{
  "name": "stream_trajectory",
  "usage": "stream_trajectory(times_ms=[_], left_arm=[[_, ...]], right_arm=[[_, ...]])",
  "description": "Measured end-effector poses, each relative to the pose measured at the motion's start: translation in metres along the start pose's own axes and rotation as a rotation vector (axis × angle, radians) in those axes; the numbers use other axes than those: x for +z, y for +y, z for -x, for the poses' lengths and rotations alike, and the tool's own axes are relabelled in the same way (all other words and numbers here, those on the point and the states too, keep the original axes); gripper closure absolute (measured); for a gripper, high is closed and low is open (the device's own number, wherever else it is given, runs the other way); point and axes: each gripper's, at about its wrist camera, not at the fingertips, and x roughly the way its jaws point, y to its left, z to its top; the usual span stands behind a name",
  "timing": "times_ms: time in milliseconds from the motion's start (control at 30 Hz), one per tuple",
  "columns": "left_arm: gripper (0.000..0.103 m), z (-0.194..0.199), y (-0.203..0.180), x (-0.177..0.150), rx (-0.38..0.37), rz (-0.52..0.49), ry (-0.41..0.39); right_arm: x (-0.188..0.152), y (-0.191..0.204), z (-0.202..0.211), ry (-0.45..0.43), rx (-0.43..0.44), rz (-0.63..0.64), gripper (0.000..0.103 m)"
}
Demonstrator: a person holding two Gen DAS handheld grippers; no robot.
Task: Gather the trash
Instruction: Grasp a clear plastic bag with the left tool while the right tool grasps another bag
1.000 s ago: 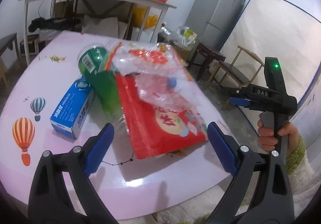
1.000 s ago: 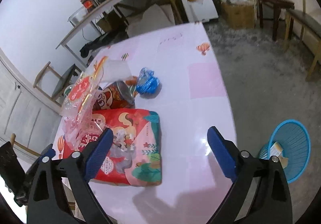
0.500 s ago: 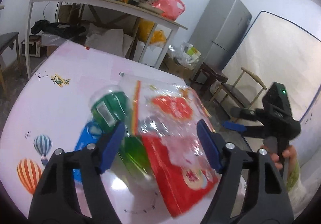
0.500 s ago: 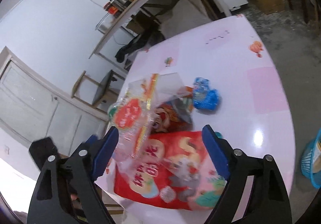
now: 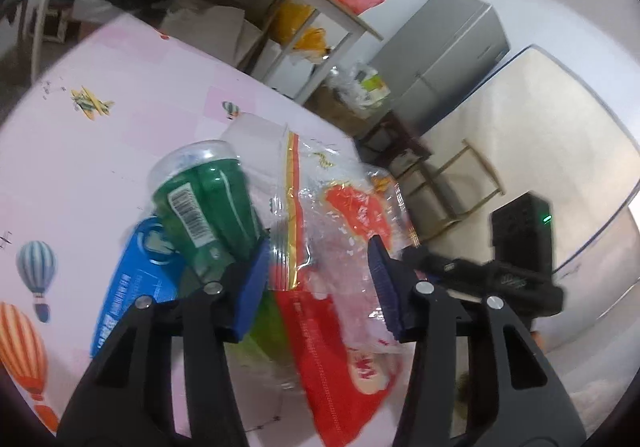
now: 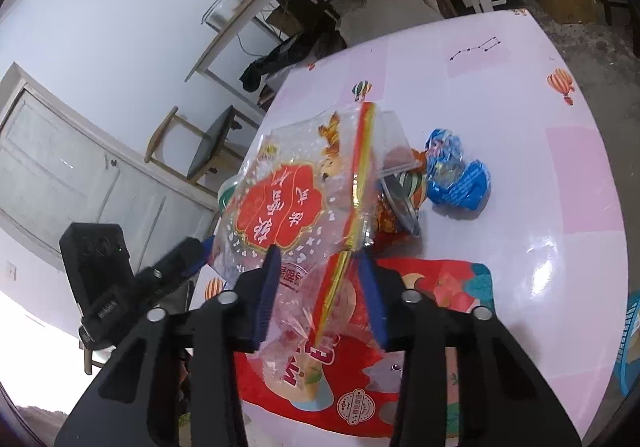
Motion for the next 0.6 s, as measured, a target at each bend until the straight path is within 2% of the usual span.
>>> stream_trajectory(times_ms=[67,167,400,600], left_arm=[[0.056,0.001,0.003,0.001,-0.007,0.013,-0.005],[0.056,0.002,0.007,0.003,0.035,0.023,-0.018],[0.053,-0.009,0.003,0.014,0.092,0.010,0.012],[0.055,-0.027,-0.006,0.024,0.074,-0.021,0.061]], right_arm=[[-0.001,-0.001,-0.003,0.007,0.003,0.002,0.075],[-0.002,-0.005,-0.007,0.022,0.022,-0.004,0.080],[-0.003,-0.022,-0.018,0.055,0.064,-0.049,0.083],[-0.003,-0.029,-0.024,0.069,0.094,-0.050,0.084]])
